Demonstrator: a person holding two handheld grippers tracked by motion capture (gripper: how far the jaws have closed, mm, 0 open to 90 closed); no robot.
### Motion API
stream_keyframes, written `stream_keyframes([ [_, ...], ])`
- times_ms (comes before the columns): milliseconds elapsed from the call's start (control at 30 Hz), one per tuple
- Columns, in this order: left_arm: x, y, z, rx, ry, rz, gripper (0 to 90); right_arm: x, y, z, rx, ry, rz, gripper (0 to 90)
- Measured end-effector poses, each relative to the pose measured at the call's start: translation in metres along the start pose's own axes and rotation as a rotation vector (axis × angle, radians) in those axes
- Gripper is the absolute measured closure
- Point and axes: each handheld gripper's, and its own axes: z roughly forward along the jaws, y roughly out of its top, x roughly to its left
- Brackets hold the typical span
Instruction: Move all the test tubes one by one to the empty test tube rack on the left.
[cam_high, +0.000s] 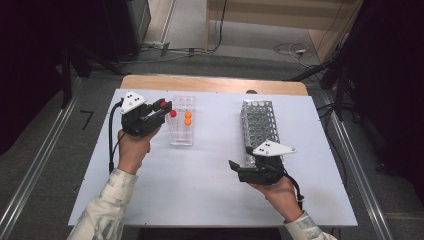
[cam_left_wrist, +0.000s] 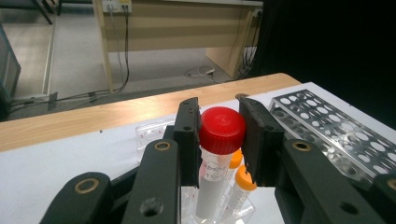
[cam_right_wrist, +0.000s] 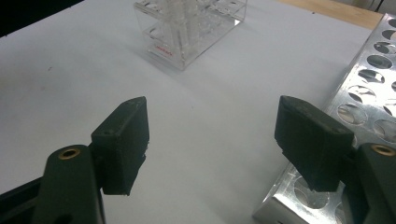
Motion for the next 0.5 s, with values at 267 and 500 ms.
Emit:
stream_keyframes([
  [267,-0.002,-0.007,0.010,0.023,0.022,0.018,69.5,-0.001,0.000,-0.001,-0.002,-0.004,0.002,25.0],
  [500,-0.004,-0.016,0.016,0.033,0.036,0.024,69.4,-0.001,0.000,-0.001,-0.007,-0.007,0.001,25.1],
])
